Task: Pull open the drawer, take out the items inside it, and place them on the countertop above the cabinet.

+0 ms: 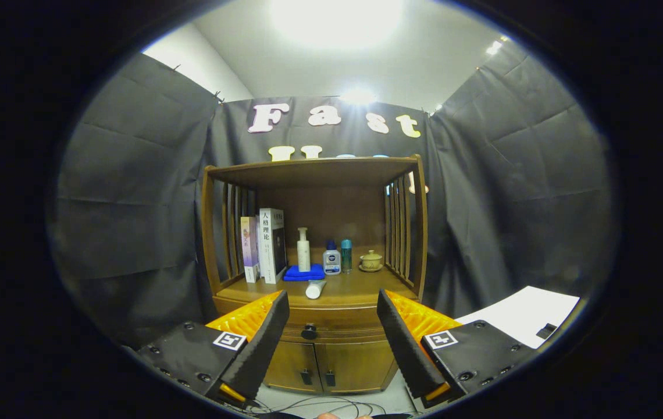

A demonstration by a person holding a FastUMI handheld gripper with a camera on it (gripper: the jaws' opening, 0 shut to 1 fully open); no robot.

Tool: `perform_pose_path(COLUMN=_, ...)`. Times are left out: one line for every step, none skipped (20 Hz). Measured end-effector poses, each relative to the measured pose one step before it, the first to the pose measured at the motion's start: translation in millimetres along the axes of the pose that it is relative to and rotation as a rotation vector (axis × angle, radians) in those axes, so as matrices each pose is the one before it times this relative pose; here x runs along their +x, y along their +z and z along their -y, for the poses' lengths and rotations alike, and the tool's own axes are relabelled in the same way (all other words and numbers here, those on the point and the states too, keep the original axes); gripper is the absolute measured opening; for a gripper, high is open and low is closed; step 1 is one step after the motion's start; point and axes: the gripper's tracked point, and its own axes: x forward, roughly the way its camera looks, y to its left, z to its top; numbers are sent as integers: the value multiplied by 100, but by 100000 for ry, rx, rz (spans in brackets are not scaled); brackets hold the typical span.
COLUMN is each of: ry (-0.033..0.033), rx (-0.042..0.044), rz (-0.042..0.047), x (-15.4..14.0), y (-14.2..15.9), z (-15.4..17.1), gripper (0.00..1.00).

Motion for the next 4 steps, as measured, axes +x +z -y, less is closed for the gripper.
perform_pose_path(ry=1378, rx=979, rz=1119, x=-453, y=600, z=-693, gripper=95)
perform_pose_path(ry=683, rx=-411, rz=1111, x=-260, y=704, z=-78, gripper=95)
perform_pose_path(ry=-358, rx=-646, rz=484, x=-454, y=410, z=85, gripper=95)
perform_pose_path(ry=-40, rx=-77, rz=446, x=-330, y=147, z=-34, gripper=95)
